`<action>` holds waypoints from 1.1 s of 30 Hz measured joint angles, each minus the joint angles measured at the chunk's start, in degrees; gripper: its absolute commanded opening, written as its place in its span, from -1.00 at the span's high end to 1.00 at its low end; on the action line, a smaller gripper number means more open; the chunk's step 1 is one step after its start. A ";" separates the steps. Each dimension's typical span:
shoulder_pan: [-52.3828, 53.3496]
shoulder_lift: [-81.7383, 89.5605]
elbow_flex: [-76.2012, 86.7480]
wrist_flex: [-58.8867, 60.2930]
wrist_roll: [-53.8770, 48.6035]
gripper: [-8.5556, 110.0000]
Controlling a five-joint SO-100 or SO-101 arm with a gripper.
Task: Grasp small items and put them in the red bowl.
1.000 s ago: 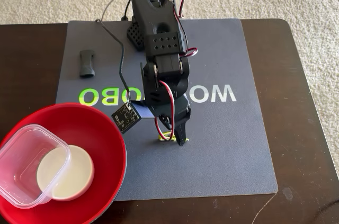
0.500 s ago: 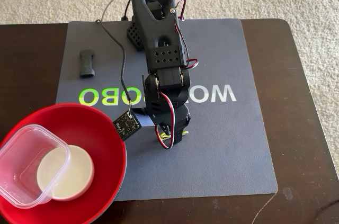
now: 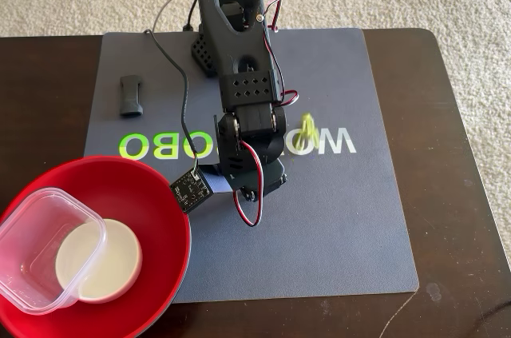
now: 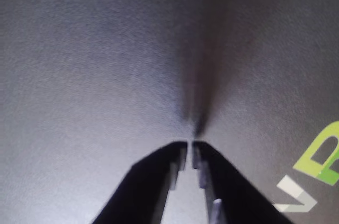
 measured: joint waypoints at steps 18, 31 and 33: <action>-17.93 23.91 22.59 2.81 39.81 0.30; -36.74 28.83 29.44 2.37 35.51 0.28; -39.46 28.13 29.44 1.93 33.40 0.28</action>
